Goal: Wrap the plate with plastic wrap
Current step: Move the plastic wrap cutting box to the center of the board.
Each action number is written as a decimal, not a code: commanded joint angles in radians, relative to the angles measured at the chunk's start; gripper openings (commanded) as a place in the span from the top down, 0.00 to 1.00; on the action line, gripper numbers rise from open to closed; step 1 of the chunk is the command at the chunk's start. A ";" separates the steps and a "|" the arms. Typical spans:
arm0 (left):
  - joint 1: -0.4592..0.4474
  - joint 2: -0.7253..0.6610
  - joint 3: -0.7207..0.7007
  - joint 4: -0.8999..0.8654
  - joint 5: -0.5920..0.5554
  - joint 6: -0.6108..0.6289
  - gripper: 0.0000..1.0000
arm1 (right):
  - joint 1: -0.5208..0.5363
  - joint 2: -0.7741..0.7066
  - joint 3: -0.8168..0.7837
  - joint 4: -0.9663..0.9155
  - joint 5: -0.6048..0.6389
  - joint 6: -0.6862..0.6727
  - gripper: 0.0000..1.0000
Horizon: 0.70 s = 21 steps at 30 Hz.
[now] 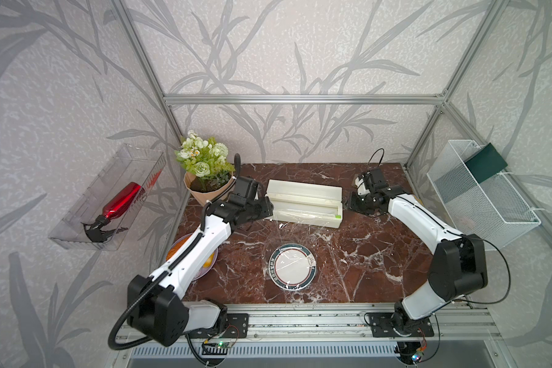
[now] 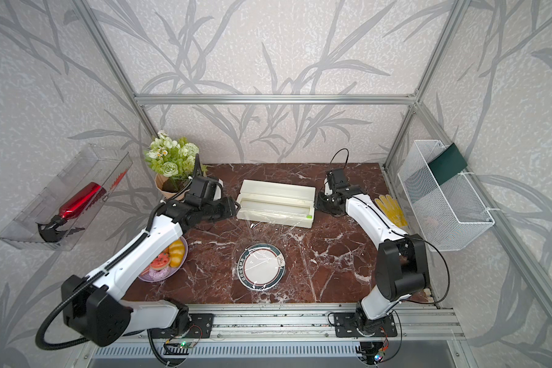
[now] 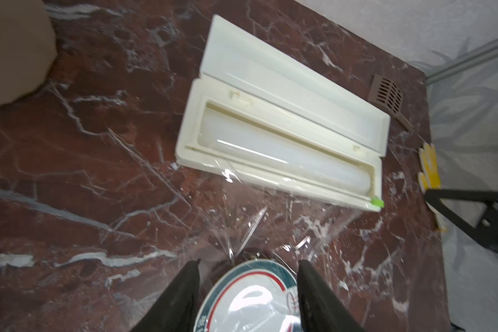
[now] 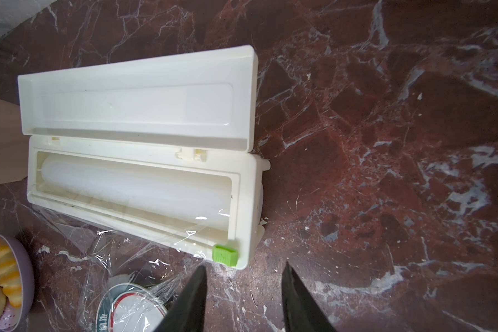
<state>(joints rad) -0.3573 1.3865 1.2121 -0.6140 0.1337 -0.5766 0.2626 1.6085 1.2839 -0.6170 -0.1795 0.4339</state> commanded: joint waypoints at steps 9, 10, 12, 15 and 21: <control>0.139 0.373 0.200 0.023 0.074 0.129 0.44 | 0.056 0.009 0.048 -0.090 0.053 -0.075 0.61; 0.155 0.402 0.226 0.019 0.101 0.140 0.45 | 0.057 0.016 0.051 -0.090 0.049 -0.078 0.61; 0.180 0.451 0.262 0.029 0.172 0.148 0.45 | 0.060 0.029 0.058 -0.090 0.036 -0.084 0.61; 0.197 0.509 0.295 0.057 0.286 0.147 0.47 | 0.070 0.054 0.068 -0.094 0.023 -0.089 0.62; 0.219 0.523 0.254 0.122 0.327 0.112 0.48 | 0.070 0.081 0.066 -0.090 -0.002 -0.094 0.69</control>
<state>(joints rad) -0.1471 1.9144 1.4746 -0.5308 0.3973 -0.4652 0.3283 1.6714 1.3285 -0.6861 -0.1658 0.3515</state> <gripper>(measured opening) 0.522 0.316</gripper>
